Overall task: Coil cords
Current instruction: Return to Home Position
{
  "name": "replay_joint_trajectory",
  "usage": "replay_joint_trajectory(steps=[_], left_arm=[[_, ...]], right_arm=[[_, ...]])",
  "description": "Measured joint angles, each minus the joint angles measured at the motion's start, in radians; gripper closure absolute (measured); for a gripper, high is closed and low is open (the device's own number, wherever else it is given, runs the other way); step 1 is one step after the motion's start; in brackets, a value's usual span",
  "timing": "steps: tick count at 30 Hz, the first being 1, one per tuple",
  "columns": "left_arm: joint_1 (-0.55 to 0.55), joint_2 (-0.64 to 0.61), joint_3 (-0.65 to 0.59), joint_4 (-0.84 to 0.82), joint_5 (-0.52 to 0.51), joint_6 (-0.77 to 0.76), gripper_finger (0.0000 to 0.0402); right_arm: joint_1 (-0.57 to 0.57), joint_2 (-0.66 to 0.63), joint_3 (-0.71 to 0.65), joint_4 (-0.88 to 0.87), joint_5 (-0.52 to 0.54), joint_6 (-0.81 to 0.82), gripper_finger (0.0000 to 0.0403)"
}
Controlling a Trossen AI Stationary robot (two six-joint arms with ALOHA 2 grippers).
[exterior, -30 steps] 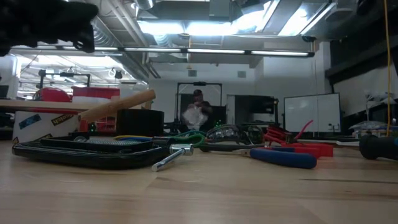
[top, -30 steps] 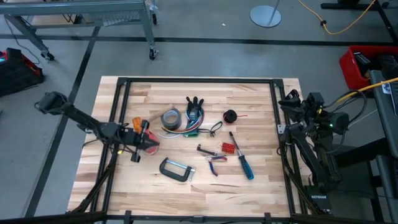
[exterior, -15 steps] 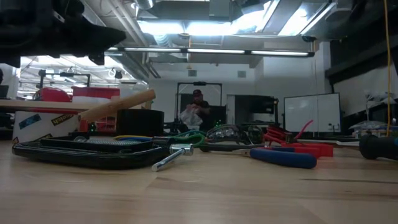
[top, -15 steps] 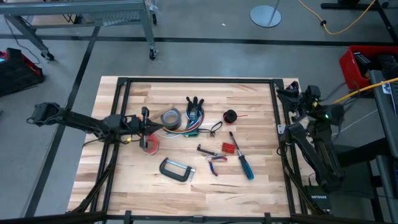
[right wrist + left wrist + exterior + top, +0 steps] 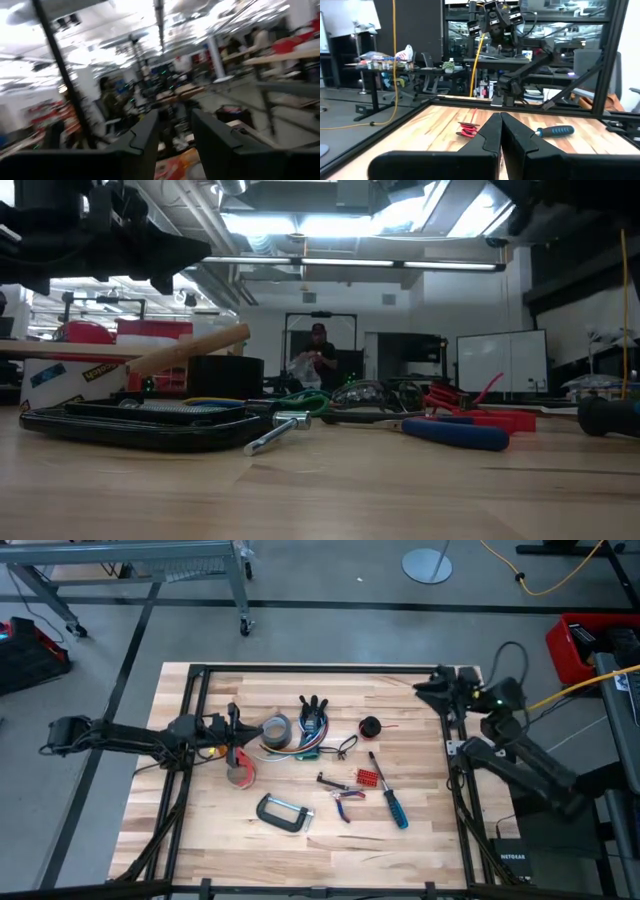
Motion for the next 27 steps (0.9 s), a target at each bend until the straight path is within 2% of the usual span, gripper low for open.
replay_joint_trajectory(steps=[7,10,13,16,20,24,27], left_arm=[[0.009,0.000,0.000,-0.011,0.020,-0.015,0.0400],[0.009,-0.001,0.000,-0.011,0.020,-0.013,0.0400],[0.009,-0.001,0.000,-0.014,0.020,-0.012,0.0400],[0.009,-0.001,0.000,-0.032,0.019,-0.006,0.0400],[0.009,-0.001,0.000,-0.066,0.019,-0.019,0.0400],[0.009,-0.001,0.000,-0.073,0.019,-0.031,0.0400],[0.009,-0.001,0.000,-0.088,0.019,-0.032,0.0400]], right_arm=[[0.334,0.081,0.000,-0.020,0.137,-0.155,0.0281],[0.445,0.085,0.000,-0.103,0.214,-0.243,0.0281],[0.541,0.085,0.000,-0.240,0.325,-0.333,0.0281],[0.628,0.085,-0.016,-0.339,0.481,-0.376,0.0281],[0.726,0.093,-0.114,-0.266,0.637,-0.377,0.0281],[0.785,0.091,-0.195,-0.140,0.676,-0.356,0.0281],[0.814,0.093,-0.238,-0.126,0.678,-0.349,0.0281]])
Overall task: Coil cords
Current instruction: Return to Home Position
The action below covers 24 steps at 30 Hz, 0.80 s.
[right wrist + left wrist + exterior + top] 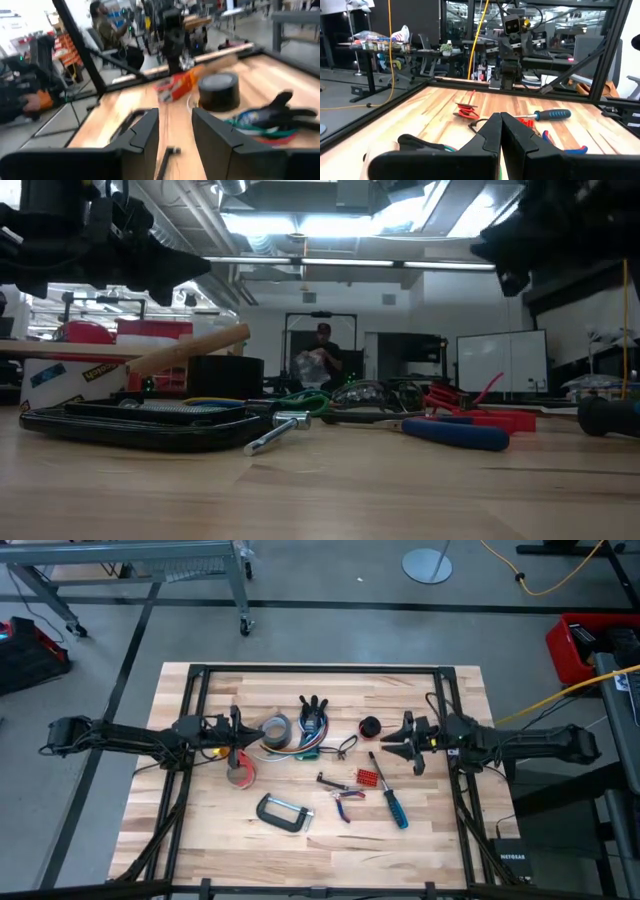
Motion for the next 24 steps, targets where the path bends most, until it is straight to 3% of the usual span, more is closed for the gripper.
replay_joint_trajectory(steps=[14,24], left_arm=[[0.000,0.000,0.000,-0.003,0.000,-0.006,0.0400],[0.000,0.001,0.000,-0.029,-0.010,0.000,0.0400]], right_arm=[[0.035,-0.001,-0.188,0.109,0.071,0.023,0.0281],[0.035,-0.001,-0.200,0.024,0.084,0.029,0.0281]])
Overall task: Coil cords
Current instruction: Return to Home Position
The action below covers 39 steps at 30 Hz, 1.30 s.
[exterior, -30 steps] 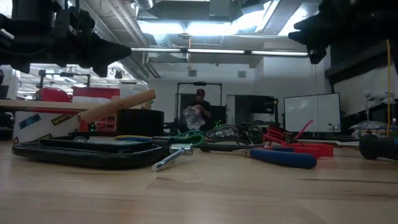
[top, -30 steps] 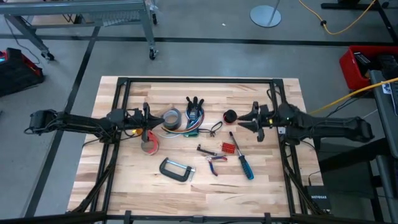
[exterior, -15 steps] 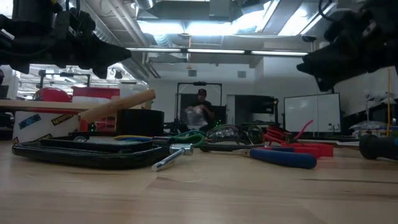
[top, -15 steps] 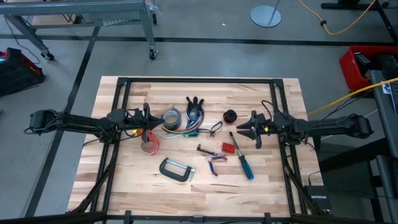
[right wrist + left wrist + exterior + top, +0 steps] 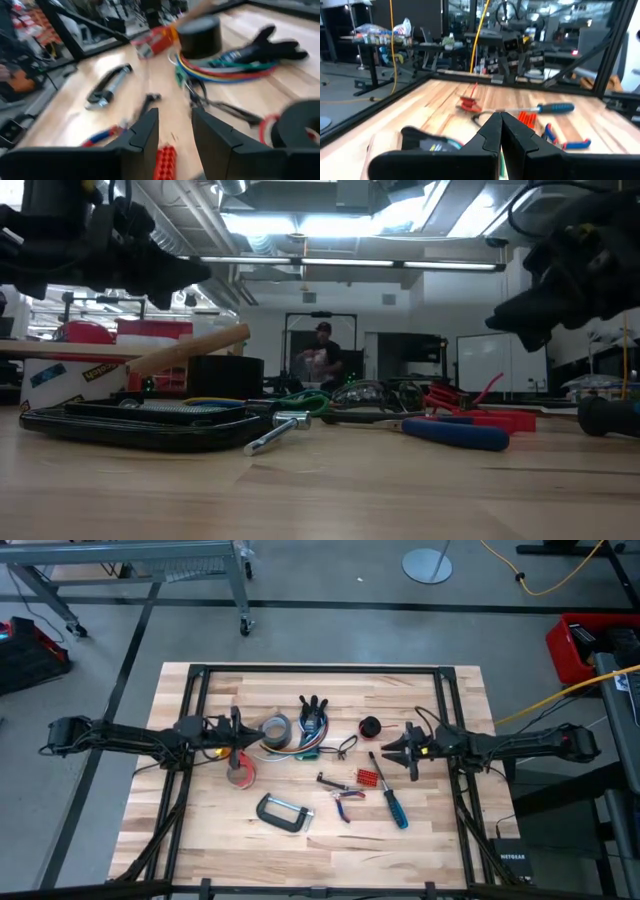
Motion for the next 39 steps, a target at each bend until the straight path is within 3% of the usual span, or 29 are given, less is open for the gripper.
replay_joint_trajectory(steps=[13,25,32,39], left_arm=[[0.000,0.000,0.000,-0.241,-0.006,0.019,0.0400],[0.000,-0.009,0.000,-0.525,-0.006,0.020,0.0400],[0.000,-0.132,0.000,-0.701,-0.005,0.019,0.0400],[0.000,-0.331,0.000,-0.779,-0.006,0.020,0.0400]], right_arm=[[0.000,0.000,-0.002,-0.287,0.027,-0.004,0.0281],[0.000,0.000,-0.003,-0.289,0.026,-0.006,0.0281],[0.000,-0.050,-0.003,-0.289,0.026,-0.006,0.0281],[0.000,-0.200,-0.003,-0.290,0.025,-0.006,0.0281]])
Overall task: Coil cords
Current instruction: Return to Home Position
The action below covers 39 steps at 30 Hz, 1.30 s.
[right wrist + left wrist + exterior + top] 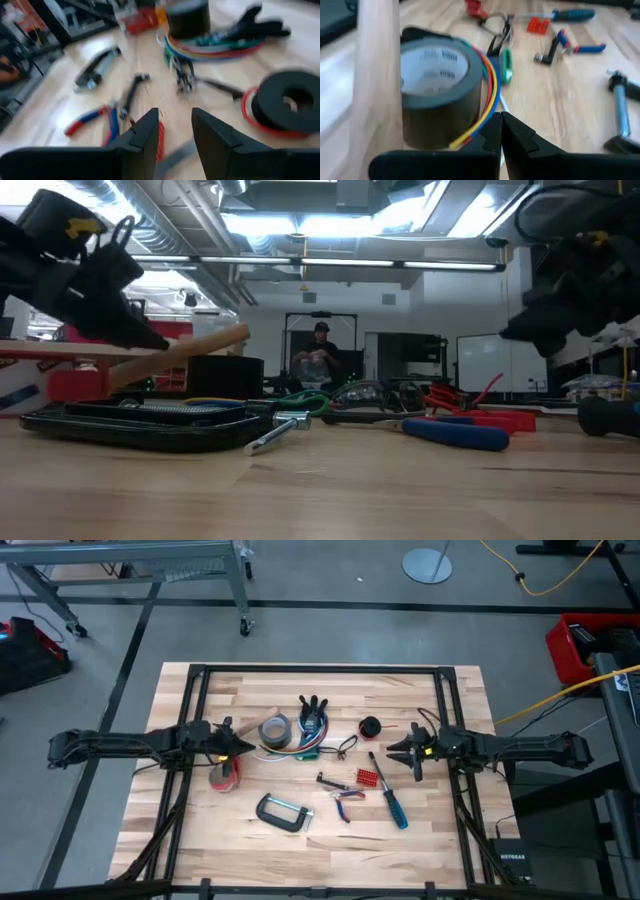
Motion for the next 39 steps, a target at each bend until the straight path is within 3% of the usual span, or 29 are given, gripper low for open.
replay_joint_trajectory(steps=[9,30,39], left_arm=[[0.000,-0.156,0.000,0.000,0.000,0.000,0.0400],[0.000,-0.432,0.000,-0.001,0.000,0.000,0.0400],[0.000,-0.438,0.000,-0.001,0.001,0.000,0.0400]], right_arm=[[0.000,-0.148,-0.001,0.000,0.000,0.000,0.0281],[0.000,-0.329,-0.001,0.001,0.000,0.000,0.0281],[0.000,-0.352,-0.001,0.001,0.000,0.000,0.0281]])
